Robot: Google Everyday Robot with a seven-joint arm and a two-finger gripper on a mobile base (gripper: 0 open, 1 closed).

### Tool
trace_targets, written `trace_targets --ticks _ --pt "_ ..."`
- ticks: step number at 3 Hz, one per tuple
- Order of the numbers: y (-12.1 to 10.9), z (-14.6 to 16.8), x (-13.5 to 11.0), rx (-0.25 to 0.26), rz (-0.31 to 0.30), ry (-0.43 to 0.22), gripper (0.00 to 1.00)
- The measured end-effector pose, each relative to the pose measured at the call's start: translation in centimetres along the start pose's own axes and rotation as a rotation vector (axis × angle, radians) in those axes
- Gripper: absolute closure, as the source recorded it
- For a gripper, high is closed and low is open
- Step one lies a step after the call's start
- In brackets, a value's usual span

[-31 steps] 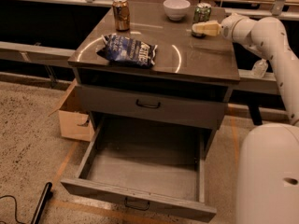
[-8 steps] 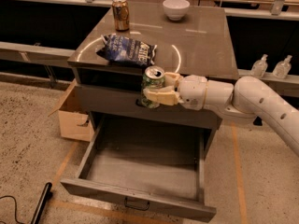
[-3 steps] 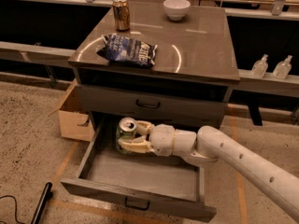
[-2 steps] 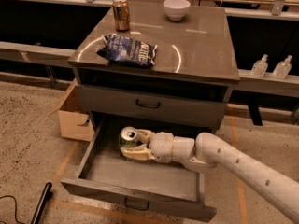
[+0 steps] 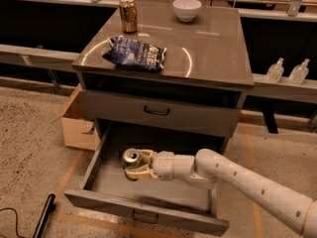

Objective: Place green can into middle drawer

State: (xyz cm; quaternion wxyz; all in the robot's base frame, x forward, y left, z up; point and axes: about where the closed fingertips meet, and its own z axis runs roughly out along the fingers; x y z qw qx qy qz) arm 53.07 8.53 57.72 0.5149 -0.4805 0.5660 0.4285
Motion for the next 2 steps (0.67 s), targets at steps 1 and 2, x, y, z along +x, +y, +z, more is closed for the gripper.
trace_targets --ticks 1,2 --pt "-0.1 0.1 0.3 -0.002 -0.001 0.001 1.0" --pt "-0.8 0.8 3.0 -0.016 -0.009 0.009 1.0"
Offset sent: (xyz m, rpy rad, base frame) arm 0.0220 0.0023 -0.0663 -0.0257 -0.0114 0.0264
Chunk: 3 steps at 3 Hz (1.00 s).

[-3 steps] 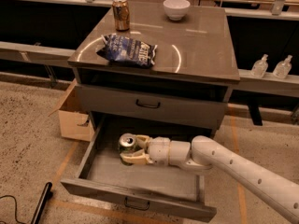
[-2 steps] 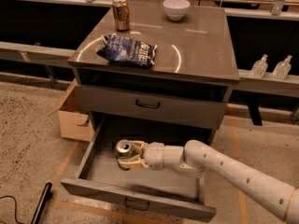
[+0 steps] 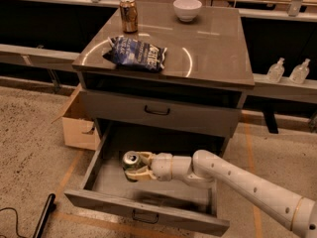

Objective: Place green can into middle drawer

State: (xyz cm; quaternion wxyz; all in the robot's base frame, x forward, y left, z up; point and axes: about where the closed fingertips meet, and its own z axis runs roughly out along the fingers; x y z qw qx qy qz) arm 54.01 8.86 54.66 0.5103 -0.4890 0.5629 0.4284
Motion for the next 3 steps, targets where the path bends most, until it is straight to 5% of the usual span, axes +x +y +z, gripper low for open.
trace_targets --ticks 1,3 --pt "-1.5 0.6 1.9 -0.015 -0.024 0.006 1.0" --pt "-4.4 1.4 4.6 0.039 -0.056 0.047 1.0"
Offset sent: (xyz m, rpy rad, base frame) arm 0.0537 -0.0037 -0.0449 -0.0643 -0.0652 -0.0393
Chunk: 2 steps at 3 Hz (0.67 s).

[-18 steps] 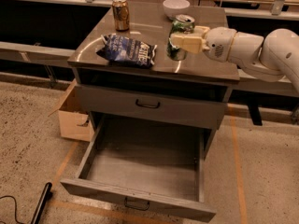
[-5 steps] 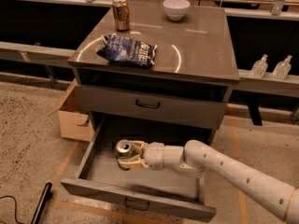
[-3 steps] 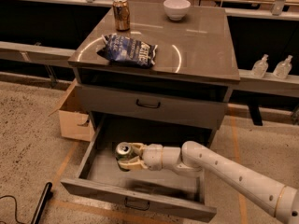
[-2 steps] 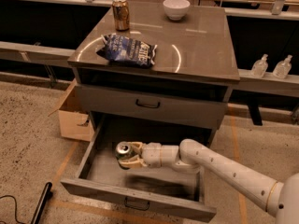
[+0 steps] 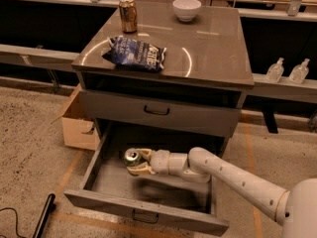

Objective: Place green can into middle drawer

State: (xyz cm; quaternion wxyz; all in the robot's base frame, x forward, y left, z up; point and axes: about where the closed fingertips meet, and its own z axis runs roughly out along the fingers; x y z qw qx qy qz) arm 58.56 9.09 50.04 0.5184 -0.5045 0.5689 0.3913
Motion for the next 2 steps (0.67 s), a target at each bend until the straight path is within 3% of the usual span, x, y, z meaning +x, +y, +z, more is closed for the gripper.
trace_targets --ticks 2 --pt "-1.3 2.2 3.0 0.038 0.006 0.012 1.0"
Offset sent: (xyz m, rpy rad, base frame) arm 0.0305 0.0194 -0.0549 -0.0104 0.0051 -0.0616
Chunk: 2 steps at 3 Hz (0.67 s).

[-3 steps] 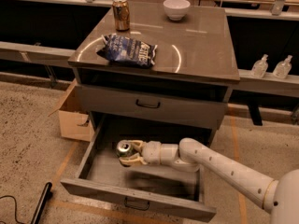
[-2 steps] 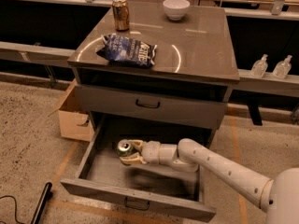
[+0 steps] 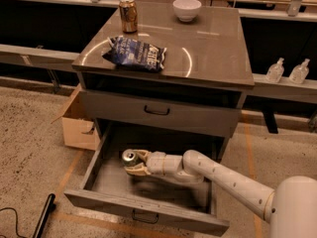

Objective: Place green can into middle drawer

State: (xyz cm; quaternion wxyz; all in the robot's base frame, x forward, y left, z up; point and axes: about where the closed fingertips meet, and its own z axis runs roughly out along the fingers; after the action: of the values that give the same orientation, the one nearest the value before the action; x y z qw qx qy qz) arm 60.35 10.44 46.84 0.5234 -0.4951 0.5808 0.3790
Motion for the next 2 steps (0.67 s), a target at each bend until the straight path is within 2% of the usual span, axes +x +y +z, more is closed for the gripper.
trace_targets --ticks 1,2 --pt "-0.5 1.2 1.4 0.001 0.001 0.001 1.0" --pt "-1.1 2.2 2.7 0.004 0.011 0.015 0.74"
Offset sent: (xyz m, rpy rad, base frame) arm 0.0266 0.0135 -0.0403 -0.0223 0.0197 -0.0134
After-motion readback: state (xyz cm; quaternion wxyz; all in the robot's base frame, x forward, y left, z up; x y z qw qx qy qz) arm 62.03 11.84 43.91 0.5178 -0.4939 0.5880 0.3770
